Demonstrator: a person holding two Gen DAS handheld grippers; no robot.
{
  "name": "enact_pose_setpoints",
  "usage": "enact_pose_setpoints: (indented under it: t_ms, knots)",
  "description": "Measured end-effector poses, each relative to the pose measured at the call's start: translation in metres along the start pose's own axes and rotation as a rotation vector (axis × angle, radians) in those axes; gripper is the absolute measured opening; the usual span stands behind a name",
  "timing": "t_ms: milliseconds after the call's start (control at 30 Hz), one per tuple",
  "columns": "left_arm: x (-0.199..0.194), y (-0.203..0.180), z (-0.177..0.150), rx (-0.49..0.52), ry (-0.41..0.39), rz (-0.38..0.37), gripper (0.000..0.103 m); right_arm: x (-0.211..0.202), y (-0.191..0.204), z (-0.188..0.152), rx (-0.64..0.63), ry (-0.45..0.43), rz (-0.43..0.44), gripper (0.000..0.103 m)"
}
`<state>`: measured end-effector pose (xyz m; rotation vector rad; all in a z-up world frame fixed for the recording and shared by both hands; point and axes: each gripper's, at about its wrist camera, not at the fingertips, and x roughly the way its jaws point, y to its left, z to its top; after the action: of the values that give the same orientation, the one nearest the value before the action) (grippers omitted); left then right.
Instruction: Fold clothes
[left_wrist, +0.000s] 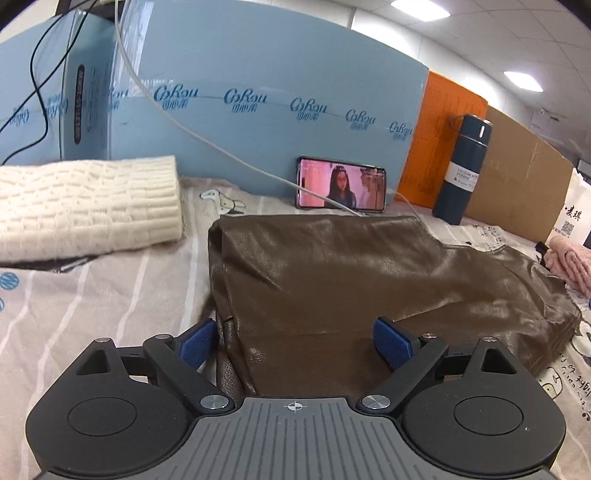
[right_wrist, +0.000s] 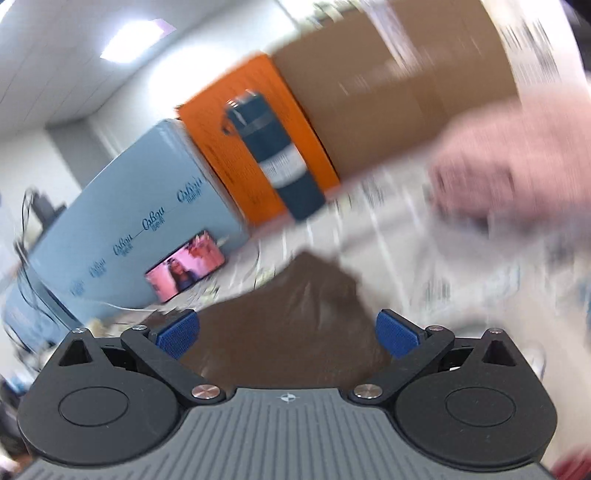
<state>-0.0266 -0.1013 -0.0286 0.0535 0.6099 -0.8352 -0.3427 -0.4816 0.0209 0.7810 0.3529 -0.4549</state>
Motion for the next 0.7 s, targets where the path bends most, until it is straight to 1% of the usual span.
enact_pose_setpoints:
  t_ms: [67,167,300,400,467,533,567,633,667,700]
  knots:
    - [0.0,0.002,-0.001,-0.01,0.002,-0.006,0.094,-0.001,-0.006,-0.007,0.087,0.038,0.024,0.103]
    - [-0.001,0.003,-0.001,-0.019,0.004,-0.012,0.094,0.011,-0.013,-0.013,0.195,0.117,0.054,0.103]
    - [0.001,0.004,-0.001,-0.027,0.01,-0.016,0.094,0.034,-0.018,-0.019,0.276,0.195,0.078,0.103]
    - [0.002,0.005,0.0,-0.034,0.017,-0.023,0.094,0.046,-0.011,-0.021,0.251,0.157,0.086,0.103]
    - [0.002,0.006,0.0,-0.038,0.019,-0.027,0.094,0.055,-0.01,-0.02,0.264,0.112,0.089,0.103]
    - [0.002,0.006,0.0,-0.04,0.02,-0.028,0.094,0.061,-0.008,-0.019,0.277,0.055,0.071,0.101]
    - [0.002,0.006,0.0,-0.041,0.021,-0.029,0.094,0.064,-0.006,-0.019,0.275,0.029,0.052,0.097]
    - [0.002,0.006,0.0,-0.043,0.023,-0.032,0.094,0.068,-0.001,-0.02,0.255,-0.016,0.031,0.083]
    - [0.002,0.006,-0.001,-0.044,0.024,-0.034,0.094,0.071,0.0,-0.021,0.241,-0.033,0.031,0.063]
    - [0.002,0.006,-0.001,-0.045,0.026,-0.037,0.094,0.073,-0.001,-0.022,0.236,-0.041,0.031,0.048]
